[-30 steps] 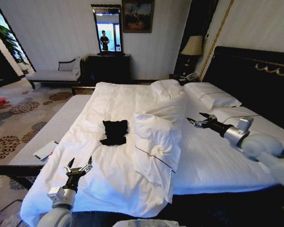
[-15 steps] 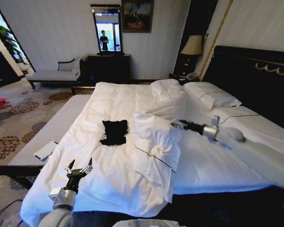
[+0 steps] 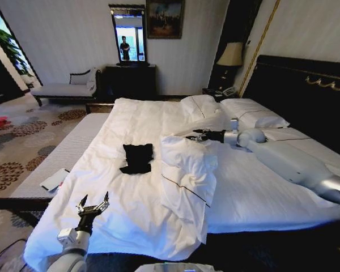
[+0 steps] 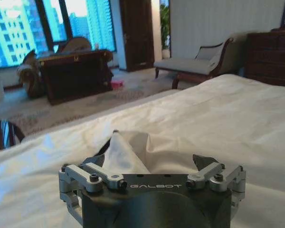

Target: Fold the clothes on the bed.

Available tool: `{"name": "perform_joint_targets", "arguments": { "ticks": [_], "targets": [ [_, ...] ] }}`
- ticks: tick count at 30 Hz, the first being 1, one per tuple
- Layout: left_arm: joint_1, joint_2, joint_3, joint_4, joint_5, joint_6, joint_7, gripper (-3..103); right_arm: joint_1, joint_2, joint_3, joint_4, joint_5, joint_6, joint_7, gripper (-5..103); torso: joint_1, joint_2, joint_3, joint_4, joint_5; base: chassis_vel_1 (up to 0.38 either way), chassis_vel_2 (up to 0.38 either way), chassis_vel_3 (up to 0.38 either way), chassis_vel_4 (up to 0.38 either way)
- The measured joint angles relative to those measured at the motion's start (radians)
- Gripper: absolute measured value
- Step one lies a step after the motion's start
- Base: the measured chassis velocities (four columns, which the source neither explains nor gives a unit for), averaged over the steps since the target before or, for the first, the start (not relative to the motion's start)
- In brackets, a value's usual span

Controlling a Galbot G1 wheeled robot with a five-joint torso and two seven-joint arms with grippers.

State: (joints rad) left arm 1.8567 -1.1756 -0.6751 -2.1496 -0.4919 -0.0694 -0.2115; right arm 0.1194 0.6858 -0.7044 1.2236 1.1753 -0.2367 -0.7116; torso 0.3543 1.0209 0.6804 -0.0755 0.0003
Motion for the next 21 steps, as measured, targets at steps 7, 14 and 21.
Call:
{"name": "perform_joint_targets", "arguments": {
  "ticks": [7, 14, 21],
  "targets": [
    [0.003, -0.001, -0.010, 0.011, -0.012, -0.011, 0.004, 100, 0.055, 0.027, -0.104, -0.072, -0.092, 0.027, -0.056, 100, 0.000, 0.000, 0.000, 0.0000, -0.0003, 0.000, 0.000, 0.000, 0.000],
    [0.000, 0.001, -0.012, 0.015, -0.020, -0.014, 0.004, 100, 0.070, 0.005, -0.153, -0.068, -0.156, 0.039, -0.112, 100, 0.000, 0.000, 0.000, -0.0006, -0.0001, 0.000, 0.000, 0.000, 0.000],
    [-0.004, 0.000, -0.010, 0.014, -0.022, -0.015, 0.004, 100, 0.094, -0.001, -0.185, -0.060, -0.171, 0.041, -0.141, 98, 0.000, 0.000, 0.000, 0.0000, -0.0003, 0.000, 0.000, 0.000, 0.000]
  ]
}}
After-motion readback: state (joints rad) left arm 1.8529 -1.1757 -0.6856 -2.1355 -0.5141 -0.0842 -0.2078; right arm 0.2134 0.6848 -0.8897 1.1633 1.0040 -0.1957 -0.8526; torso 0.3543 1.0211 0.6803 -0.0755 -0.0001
